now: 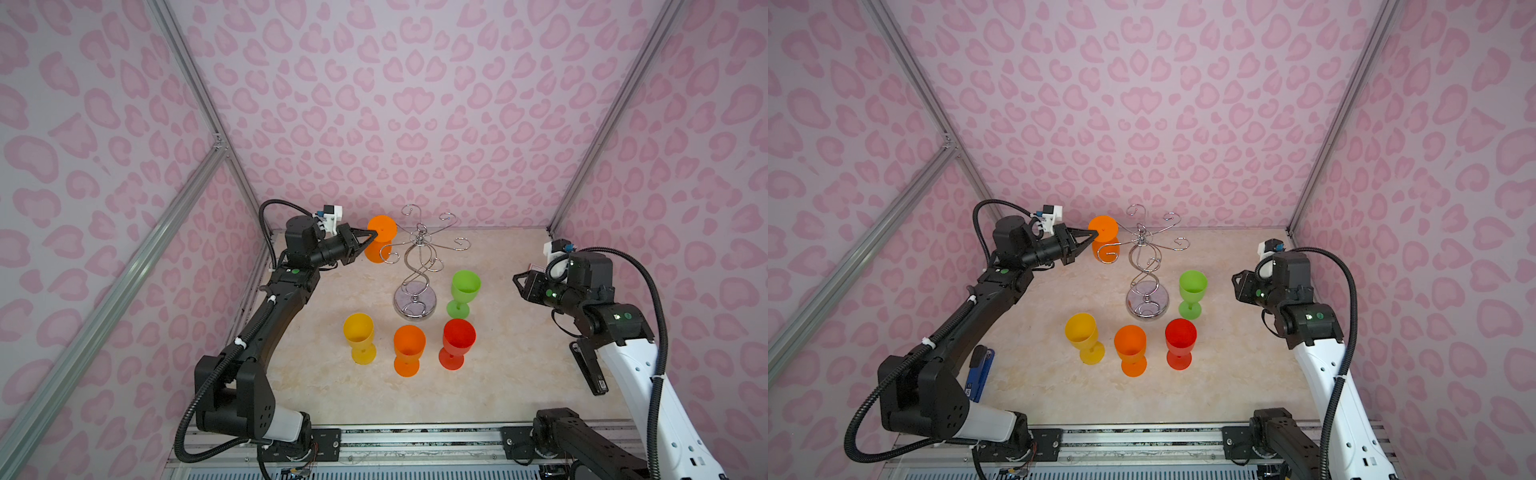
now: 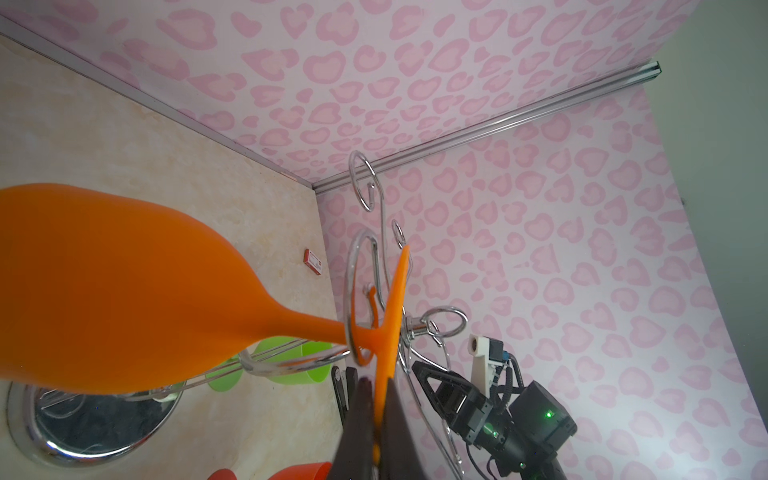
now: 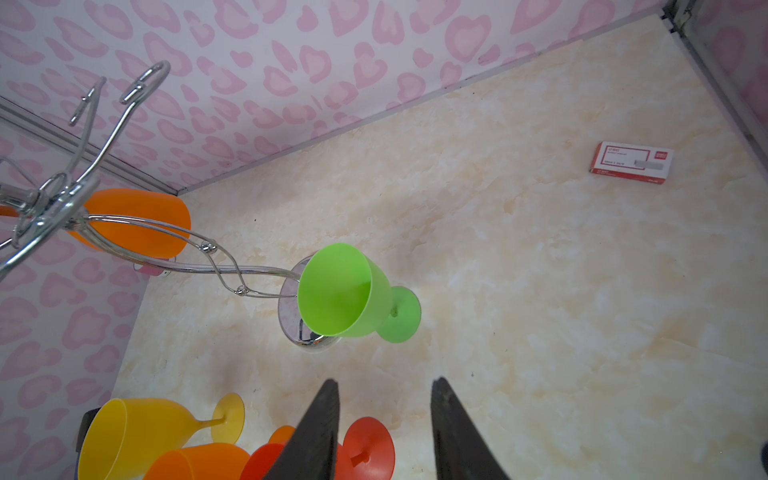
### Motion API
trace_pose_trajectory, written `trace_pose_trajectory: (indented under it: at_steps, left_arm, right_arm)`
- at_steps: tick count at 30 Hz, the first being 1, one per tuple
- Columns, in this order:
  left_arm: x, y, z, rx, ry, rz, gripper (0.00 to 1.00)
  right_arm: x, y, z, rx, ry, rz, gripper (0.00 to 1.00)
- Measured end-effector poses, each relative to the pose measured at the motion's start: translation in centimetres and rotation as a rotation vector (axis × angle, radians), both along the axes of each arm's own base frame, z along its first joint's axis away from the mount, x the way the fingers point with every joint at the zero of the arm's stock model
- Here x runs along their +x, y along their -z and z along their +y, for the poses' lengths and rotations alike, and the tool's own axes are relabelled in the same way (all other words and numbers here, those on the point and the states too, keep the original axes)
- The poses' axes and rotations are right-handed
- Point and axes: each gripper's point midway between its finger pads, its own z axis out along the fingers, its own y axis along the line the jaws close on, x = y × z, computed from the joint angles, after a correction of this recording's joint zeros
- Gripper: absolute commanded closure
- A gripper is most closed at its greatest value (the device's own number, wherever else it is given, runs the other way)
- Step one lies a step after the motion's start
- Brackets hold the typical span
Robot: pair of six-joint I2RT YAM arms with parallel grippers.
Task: Take the wine glass off the wine glass rack
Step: 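Reach the left gripper to the orange glass foot on the rack and close it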
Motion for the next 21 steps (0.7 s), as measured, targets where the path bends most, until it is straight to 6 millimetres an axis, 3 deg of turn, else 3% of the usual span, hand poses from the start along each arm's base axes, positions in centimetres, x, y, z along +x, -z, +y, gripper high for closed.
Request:
trace_pose_trajectory:
  at_steps: [21]
  left_arm:
    - [0.1,-2.0,1.4,-0.047,-0.023,0.018,0.97]
  right_arm:
    - [0.1,0.2,0.3,0.025,-0.004,-0.009,0.63]
